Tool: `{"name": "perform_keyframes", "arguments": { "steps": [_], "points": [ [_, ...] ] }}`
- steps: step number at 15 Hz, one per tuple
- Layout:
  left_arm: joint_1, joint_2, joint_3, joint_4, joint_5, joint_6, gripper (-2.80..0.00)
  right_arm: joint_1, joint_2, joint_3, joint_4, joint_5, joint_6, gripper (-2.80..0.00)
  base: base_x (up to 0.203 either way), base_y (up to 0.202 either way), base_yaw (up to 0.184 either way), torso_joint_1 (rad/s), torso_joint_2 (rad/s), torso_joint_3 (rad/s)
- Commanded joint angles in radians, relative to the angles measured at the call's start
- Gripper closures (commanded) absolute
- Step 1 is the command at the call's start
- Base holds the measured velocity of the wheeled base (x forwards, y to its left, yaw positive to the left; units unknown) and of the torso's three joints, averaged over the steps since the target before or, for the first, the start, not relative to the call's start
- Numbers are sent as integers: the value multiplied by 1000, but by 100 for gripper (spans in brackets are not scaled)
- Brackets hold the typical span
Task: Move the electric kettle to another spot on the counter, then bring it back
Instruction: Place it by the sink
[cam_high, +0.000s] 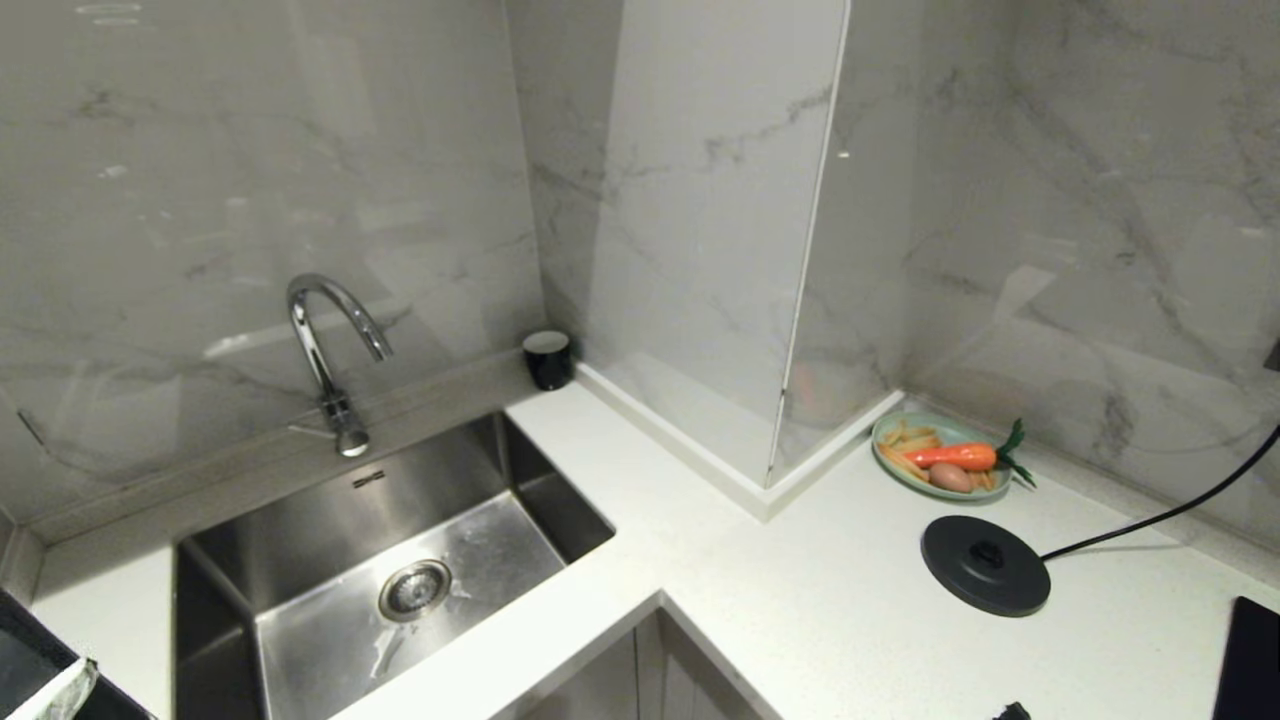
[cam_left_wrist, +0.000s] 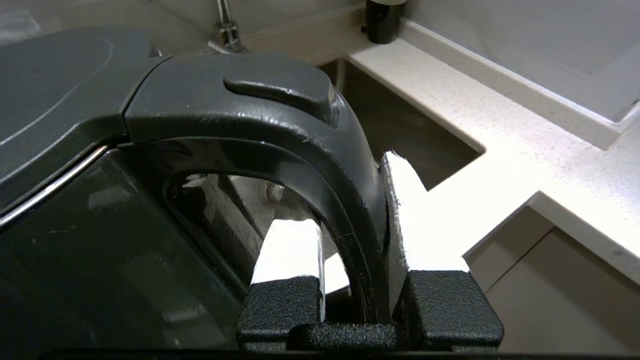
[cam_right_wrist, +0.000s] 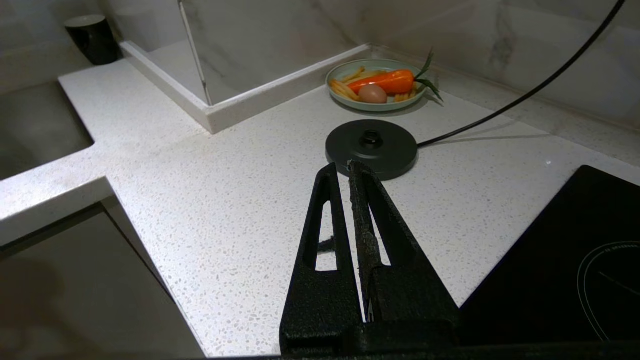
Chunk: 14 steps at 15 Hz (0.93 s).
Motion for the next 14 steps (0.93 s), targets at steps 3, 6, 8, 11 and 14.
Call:
{"name": "perform_keyframes", "arguments": {
  "steps": [3, 6, 8, 11, 14],
  "points": [
    [10, 192, -81, -8, 9, -64, 0, 0, 0, 0, -1, 0, 0, 0, 0, 0, 0, 0, 0, 0],
    [153, 452, -151, -114, 5, -109, 0, 0, 0, 0, 1, 0, 0, 0, 0, 0, 0, 0, 0, 0],
    [251, 632, -170, -289, 1, -115, 0, 0, 0, 0, 1, 0, 0, 0, 0, 0, 0, 0, 0, 0],
    [362, 819, -177, -504, -14, -111, 0, 0, 0, 0, 0, 0, 0, 0, 0, 0, 0, 0, 0, 0],
    [516, 898, -188, -542, -120, -112, 0, 0, 0, 0, 0, 0, 0, 0, 0, 0, 0, 0, 0, 0]
  ]
}}
